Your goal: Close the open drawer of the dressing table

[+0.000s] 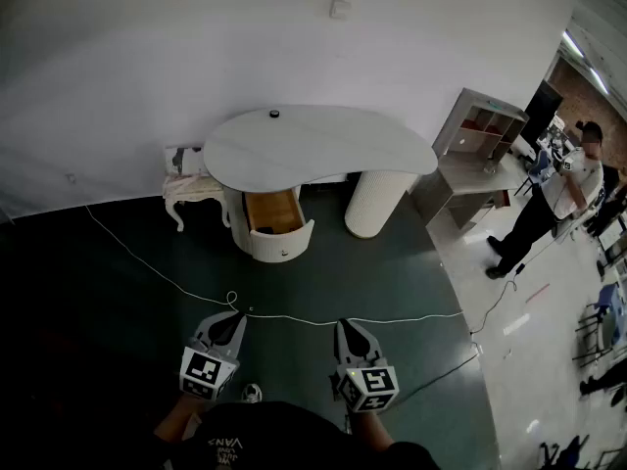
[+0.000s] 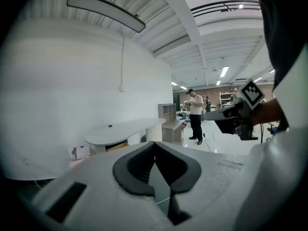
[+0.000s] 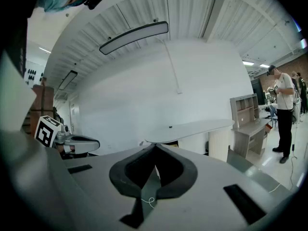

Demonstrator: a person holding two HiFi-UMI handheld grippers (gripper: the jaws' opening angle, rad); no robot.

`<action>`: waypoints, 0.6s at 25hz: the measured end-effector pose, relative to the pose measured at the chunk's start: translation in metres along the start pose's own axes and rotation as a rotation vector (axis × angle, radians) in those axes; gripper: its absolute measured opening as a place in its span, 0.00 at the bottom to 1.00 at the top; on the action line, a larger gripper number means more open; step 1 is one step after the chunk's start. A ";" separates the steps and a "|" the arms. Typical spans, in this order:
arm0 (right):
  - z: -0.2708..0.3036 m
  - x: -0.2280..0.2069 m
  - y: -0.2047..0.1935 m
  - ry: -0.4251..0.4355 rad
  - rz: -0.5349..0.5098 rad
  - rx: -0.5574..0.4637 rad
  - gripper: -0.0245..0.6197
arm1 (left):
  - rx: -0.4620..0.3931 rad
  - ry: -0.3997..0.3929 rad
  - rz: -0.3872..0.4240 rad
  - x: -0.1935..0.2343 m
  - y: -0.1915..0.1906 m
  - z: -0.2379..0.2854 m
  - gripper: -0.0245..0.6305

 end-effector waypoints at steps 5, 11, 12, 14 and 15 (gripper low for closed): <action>0.010 0.003 0.005 -0.005 0.013 -0.048 0.04 | -0.046 -0.020 0.015 0.014 0.001 0.003 0.07; 0.027 0.020 0.003 -0.016 0.032 -0.045 0.33 | -0.059 -0.051 0.003 0.037 -0.007 0.005 0.29; 0.030 0.024 0.002 -0.015 0.043 -0.050 0.37 | -0.054 -0.054 0.007 0.041 -0.009 0.005 0.34; 0.036 0.030 -0.001 -0.027 0.051 -0.053 0.40 | -0.046 -0.064 0.019 0.049 -0.011 0.003 0.34; 0.039 0.032 -0.002 -0.033 0.053 -0.055 0.41 | -0.045 -0.069 0.022 0.053 -0.013 0.002 0.34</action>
Point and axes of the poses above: the fingertips, and each gripper's own axes: z forward along the fingers, x to its left, y out of its top, the point moved 5 cm from there along -z, backward along the fingers, and after that the axes turned 13 degrees about x, right-handed, at the moved point
